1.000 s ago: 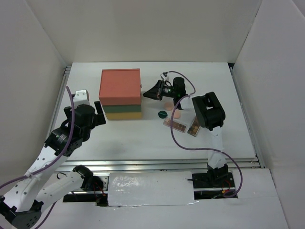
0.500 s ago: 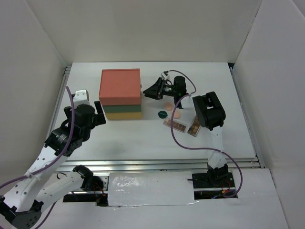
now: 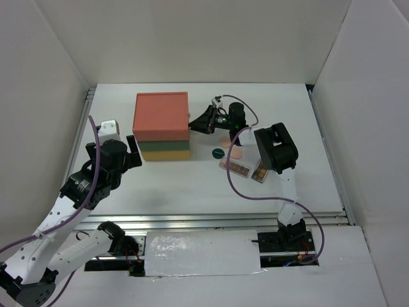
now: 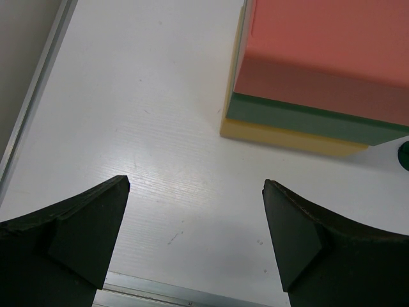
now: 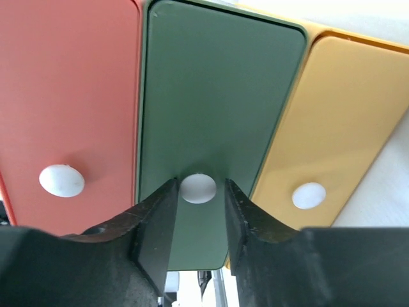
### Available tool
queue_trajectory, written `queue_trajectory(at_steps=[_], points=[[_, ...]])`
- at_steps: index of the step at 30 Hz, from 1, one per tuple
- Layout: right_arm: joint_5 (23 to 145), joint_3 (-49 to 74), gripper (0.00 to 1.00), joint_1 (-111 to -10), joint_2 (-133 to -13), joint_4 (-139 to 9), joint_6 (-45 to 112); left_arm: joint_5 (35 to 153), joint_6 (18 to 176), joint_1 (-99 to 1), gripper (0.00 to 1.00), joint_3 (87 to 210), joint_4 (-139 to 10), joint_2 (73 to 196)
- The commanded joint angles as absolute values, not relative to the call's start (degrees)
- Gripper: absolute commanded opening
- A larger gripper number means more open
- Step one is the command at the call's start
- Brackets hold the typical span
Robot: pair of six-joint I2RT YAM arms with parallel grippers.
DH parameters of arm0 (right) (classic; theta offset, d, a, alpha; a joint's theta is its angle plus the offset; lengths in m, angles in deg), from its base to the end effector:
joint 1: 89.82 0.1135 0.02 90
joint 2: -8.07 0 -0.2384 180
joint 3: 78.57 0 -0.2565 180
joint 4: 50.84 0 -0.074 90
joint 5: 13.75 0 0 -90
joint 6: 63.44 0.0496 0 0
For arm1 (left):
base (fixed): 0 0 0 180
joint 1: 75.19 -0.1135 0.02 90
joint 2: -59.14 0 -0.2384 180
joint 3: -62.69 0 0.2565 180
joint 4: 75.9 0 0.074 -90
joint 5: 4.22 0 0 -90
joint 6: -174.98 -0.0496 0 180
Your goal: Organize the makeup
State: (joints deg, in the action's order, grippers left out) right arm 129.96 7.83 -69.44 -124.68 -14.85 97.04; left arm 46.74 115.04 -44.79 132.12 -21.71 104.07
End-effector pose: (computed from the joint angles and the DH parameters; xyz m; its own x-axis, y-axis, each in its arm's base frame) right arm 0.4397 0.2060 0.1209 -0.9226 0.2524 -0.2917 -0.2722 0.1098 0.9559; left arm 0.1731 -0.0653 0.3325 -0.3302 -0.2573 -0.9081 -0.2823 0.9450 -0.1651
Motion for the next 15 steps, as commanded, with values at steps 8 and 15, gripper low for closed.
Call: queue_trajectory(at_steps=[8,15], points=[[129.5,2.6,0.37,-67.2,-127.8,-10.1,99.5,46.7,113.9,-45.1,0.99,131.9,-23.8,104.0],[129.1,3.2,0.26,-66.2,-128.7,-5.6,102.4,46.5,113.9,-45.1,0.99,131.9,-23.7,103.9]])
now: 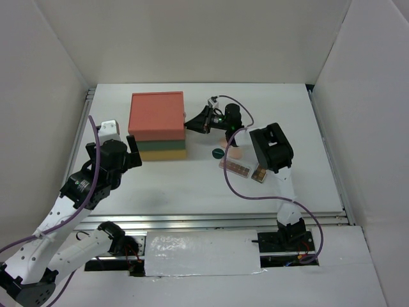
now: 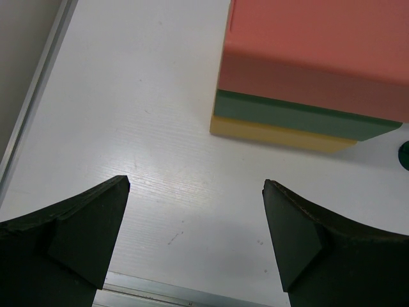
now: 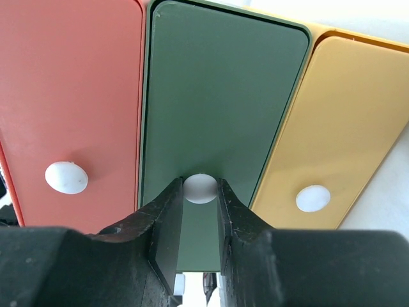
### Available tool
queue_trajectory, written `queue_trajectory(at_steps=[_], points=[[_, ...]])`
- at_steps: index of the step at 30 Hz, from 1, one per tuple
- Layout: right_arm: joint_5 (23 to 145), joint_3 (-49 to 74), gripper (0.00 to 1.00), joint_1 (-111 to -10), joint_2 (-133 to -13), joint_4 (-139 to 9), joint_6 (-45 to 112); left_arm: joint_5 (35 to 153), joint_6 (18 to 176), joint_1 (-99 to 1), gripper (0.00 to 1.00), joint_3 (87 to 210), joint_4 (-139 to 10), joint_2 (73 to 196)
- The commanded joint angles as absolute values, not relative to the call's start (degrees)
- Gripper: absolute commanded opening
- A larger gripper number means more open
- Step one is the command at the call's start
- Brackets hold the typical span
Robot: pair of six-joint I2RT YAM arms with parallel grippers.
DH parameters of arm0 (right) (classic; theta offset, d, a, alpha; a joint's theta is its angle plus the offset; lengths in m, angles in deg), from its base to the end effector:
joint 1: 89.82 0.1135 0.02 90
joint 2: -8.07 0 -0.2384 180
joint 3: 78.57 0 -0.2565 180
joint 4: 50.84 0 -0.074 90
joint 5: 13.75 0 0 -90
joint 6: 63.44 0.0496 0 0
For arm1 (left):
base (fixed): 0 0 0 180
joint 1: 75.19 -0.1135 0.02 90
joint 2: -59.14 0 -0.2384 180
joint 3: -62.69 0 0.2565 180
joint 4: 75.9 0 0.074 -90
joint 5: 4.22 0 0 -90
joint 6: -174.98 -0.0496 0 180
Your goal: Organize the makeup
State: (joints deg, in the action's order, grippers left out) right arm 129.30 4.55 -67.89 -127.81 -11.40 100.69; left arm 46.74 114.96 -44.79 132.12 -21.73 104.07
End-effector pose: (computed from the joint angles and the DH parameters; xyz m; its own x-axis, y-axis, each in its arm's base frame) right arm 0.4437 0.2214 0.1188 -0.9271 0.2501 -0.2794 -0.2710 0.0681 0.9602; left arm 0.1731 -0.0654 0.3325 -0.3303 -0.2562 -0.9084 -0.2818 0.9453 -0.1641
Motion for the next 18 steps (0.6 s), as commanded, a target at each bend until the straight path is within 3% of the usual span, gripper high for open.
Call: queue_trajectory(at_steps=[1,3,18], points=[[128.7,3.4,0.24,-66.1,-128.6,-5.0,103.1,46.4,114.0,-45.1,0.99,131.9,-23.7,103.7],[128.5,4.1,0.21,-65.9,-128.6,-4.0,103.5,46.3,114.0,-45.0,0.99,131.9,-23.7,103.6],[131.3,8.5,0.19,-71.8,-124.5,-7.2,100.0,46.3,114.0,-45.0,0.99,131.9,-23.7,103.8]])
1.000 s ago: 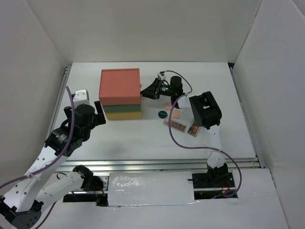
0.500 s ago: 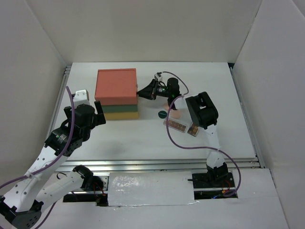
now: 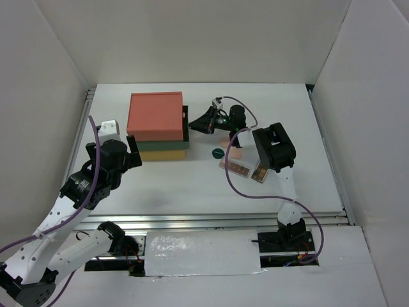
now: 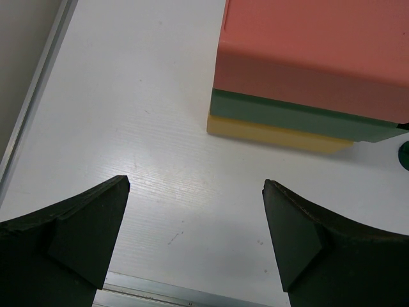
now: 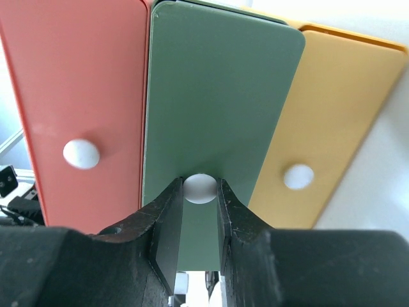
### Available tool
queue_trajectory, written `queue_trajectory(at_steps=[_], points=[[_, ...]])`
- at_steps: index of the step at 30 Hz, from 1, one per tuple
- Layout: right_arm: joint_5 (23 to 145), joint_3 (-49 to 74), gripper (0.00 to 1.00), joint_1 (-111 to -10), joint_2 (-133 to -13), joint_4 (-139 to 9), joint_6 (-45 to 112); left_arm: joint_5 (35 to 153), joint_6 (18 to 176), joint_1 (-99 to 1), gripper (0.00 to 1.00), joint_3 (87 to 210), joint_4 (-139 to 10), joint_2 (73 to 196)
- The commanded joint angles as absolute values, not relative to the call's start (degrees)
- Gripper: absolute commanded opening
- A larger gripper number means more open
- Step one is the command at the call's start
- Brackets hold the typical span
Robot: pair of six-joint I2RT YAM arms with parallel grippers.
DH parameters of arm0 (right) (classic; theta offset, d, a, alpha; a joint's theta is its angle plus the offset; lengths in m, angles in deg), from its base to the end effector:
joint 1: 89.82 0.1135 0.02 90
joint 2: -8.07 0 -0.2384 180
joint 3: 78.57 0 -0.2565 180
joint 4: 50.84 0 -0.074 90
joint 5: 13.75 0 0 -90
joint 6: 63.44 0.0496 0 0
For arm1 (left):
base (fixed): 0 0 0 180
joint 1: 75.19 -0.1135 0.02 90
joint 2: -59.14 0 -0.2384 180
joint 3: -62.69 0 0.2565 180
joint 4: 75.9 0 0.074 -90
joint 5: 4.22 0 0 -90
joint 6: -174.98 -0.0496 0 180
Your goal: Organize the makeup
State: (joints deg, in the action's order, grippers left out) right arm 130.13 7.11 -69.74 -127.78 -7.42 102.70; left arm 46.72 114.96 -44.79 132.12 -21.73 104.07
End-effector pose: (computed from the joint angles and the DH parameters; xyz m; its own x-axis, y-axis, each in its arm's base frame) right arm 0.4429 0.2046 0.1129 -0.9253 0.2711 -0.2653 -0.2602 0.0552 0.9640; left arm 0.1731 -0.0653 0.3325 -0.3302 -0.2561 -0.9085 -0.2820 0.9453 -0.1640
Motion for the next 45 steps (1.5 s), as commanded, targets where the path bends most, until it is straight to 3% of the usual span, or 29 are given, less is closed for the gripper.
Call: queue_trajectory(at_steps=[1,15,22,26,27,32,35,38,40,42,45], points=[[131.4,8.8,0.19,-72.1,-124.3,-7.8,99.7,46.4,114.0,-45.1,0.99,131.9,-23.7,103.8],[134.6,15.3,0.19,-77.8,-120.3,-5.2,99.3,46.3,114.1,-45.1,0.99,132.0,-23.7,103.9],[134.9,17.5,0.27,-79.3,-117.8,-6.0,98.4,46.4,114.1,-45.1,0.99,131.9,-23.8,103.7],[134.7,18.2,0.45,-79.7,-116.3,-7.4,96.8,46.4,114.0,-45.1,0.99,132.0,-23.6,103.6],[134.8,18.4,0.61,-79.7,-116.0,-7.3,96.7,46.4,114.0,-45.1,0.99,132.0,-23.6,103.6],[134.9,20.3,0.96,-81.0,-113.4,-7.9,95.6,46.6,113.8,-45.1,0.99,131.9,-23.9,103.1],[134.8,22.1,1.00,-82.3,-110.1,-10.7,93.5,46.6,113.8,-45.1,0.99,131.9,-23.8,103.0],[134.3,25.3,1.00,-83.8,-103.7,-15.8,88.6,46.7,113.7,-45.0,0.99,131.9,-23.8,102.8],[130.3,25.6,1.00,-84.1,-96.6,-31.3,77.7,46.8,113.6,-45.1,0.99,132.0,-24.0,102.4],[117.6,24.4,1.00,-83.1,-91.4,-54.4,64.5,46.9,113.6,-45.1,0.99,131.9,-24.1,102.2],[103.2,23.7,1.00,-81.2,-80.7,-73.4,56.2,47.1,113.7,-45.1,0.99,132.0,-23.9,102.2]])
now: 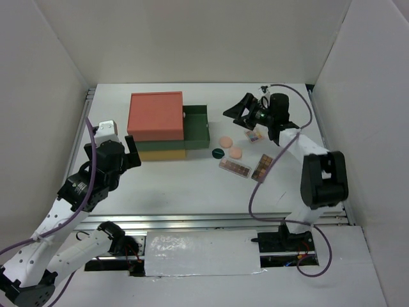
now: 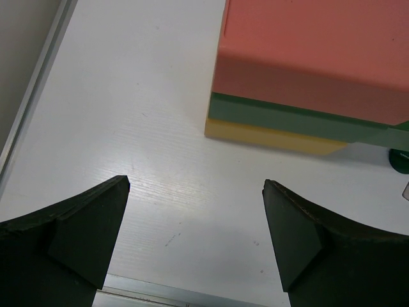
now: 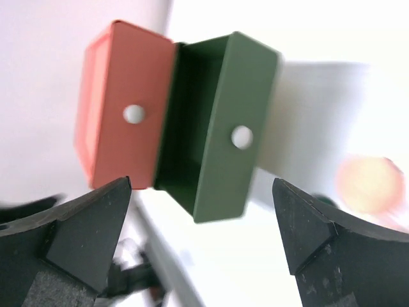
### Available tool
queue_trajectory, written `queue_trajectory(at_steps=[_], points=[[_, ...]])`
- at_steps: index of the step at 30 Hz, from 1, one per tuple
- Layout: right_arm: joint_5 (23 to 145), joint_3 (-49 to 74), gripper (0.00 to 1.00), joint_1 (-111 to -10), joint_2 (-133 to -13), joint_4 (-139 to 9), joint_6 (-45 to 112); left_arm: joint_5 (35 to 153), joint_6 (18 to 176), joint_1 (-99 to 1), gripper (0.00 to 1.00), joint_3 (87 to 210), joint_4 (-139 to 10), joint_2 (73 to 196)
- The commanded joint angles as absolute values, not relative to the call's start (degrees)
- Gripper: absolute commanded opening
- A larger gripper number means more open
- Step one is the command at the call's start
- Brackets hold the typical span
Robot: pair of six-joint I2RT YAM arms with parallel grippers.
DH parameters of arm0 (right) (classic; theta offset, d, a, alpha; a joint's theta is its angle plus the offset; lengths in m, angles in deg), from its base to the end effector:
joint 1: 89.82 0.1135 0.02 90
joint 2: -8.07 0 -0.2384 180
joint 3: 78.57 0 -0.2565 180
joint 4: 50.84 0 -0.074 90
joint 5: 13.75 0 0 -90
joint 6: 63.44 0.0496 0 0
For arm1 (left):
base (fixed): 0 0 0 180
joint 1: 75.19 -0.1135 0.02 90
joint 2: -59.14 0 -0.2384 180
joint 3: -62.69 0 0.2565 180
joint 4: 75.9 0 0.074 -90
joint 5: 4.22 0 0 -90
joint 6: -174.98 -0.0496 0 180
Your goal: Organize the makeup
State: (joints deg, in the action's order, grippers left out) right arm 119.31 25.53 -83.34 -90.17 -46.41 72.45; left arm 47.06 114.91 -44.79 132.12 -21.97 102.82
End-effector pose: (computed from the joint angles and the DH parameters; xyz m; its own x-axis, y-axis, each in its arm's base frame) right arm 0.3900 0.0784 0.2180 -0.7354 0.4444 -0.5116 -0.2873 0.4792 0.8294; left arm 0.1692 -0.0633 0.3364 -0.3127 -0.2679 -0.9113 -0.2732 0.9442 -0.1838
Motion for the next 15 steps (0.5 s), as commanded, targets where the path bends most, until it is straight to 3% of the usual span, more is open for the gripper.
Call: queue_trajectory(at_steps=[1,5,15], points=[[97.3,24.7,1.00,-80.4,-79.0,-76.2,54.7,47.3,113.7,-45.1,0.99,132.1,-23.9,102.2],[86.5,26.9,1.00,-77.6,-73.4,-86.7,48.1,48.3,113.4,-45.1,0.99,132.2,-24.1,102.1],[80.4,31.1,1.00,-72.9,-69.8,-88.7,46.9,48.9,113.5,-45.0,0.99,132.0,-24.1,101.0]])
